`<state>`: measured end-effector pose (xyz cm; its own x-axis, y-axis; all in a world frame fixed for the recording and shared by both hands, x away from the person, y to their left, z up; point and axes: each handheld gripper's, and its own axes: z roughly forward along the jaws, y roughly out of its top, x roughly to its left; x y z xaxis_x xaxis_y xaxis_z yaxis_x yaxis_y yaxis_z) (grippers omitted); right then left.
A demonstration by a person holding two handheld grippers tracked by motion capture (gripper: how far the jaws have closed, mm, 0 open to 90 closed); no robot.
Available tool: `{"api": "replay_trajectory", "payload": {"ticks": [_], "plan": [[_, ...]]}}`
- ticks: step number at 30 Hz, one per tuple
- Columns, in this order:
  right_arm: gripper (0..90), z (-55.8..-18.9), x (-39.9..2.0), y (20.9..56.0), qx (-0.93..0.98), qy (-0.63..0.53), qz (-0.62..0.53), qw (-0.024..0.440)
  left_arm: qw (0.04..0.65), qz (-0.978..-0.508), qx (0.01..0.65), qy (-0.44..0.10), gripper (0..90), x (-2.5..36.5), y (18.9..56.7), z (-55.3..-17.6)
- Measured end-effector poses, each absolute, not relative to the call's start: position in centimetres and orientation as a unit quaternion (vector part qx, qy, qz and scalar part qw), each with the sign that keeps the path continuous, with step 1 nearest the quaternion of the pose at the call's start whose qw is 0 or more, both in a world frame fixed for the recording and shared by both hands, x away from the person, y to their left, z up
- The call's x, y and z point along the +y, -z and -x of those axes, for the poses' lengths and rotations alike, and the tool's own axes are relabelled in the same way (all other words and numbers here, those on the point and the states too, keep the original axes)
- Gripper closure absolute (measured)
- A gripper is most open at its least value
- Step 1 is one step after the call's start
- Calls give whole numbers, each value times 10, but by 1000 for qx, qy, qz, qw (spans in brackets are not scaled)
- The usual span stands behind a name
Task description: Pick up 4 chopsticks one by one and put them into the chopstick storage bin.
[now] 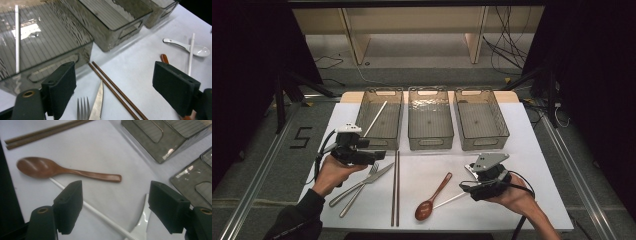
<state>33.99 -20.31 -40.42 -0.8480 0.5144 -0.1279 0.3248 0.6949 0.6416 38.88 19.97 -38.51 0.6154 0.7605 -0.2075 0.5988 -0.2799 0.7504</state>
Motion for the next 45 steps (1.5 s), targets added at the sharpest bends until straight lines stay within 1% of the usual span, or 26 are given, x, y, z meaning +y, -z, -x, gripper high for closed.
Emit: {"api": "replay_trajectory", "payload": {"ticks": [4,9,22,27,30,45], "plan": [[304,-347,-202,409,925,-286,-211,136,426,-796,420,-97,178,201,387,-378],[326,-351,-200,415,943,-243,-183,131,438,-794,409,-102,176,199,390,-366],[395,-364,-191,434,974,-151,-129,106,460,-796,384,-87,167,196,396,-342],[444,-367,-189,438,980,-128,-118,98,456,-799,382,-86,164,198,400,-334],[449,-368,-189,440,983,-118,-109,91,455,-800,381,-87,165,200,401,-330],[626,-371,-188,453,990,-75,-83,86,447,-808,372,-96,165,198,402,-325]]}}
